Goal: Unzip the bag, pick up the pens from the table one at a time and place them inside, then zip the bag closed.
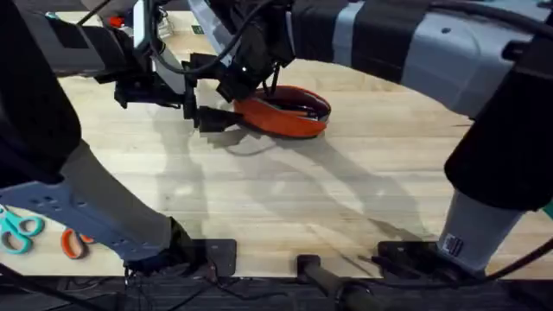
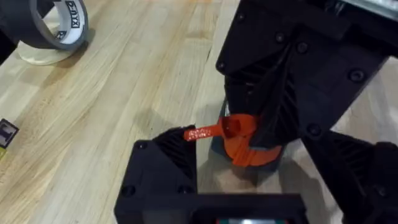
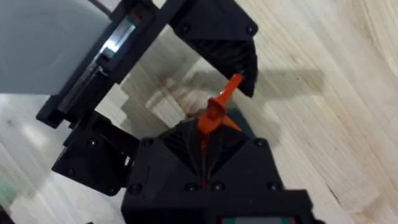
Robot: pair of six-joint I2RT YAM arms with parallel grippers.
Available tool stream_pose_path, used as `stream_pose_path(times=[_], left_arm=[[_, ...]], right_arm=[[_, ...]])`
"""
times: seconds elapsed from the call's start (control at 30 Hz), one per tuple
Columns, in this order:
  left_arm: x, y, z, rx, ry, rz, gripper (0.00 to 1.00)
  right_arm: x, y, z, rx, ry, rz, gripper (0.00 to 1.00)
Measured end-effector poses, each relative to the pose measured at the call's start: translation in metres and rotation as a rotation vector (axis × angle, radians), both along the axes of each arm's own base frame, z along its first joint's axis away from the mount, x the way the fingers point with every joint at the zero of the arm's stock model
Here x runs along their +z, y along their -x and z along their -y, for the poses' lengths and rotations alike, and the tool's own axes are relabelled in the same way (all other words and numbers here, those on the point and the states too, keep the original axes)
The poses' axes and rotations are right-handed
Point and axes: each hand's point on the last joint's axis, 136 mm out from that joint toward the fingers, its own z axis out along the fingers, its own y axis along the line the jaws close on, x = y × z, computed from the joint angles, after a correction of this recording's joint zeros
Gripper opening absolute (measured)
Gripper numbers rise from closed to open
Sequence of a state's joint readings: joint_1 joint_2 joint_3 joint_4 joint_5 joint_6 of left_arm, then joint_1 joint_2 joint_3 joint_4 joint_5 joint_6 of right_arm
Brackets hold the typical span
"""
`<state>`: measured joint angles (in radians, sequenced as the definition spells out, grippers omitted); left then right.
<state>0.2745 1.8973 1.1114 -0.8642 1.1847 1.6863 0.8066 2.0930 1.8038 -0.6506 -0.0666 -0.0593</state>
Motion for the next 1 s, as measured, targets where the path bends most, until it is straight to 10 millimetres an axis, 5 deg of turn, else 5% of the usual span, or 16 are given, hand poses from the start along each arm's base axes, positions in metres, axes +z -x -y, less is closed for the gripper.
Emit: stream_pose_path(times=[1.0], left_arm=[[0.0, -0.0018, -0.0004, 0.001, -0.002, 0.01, 0.994]], right_arm=[[0.0, 0.0, -0.0001, 0.0, 0.0, 0.0, 0.031]])
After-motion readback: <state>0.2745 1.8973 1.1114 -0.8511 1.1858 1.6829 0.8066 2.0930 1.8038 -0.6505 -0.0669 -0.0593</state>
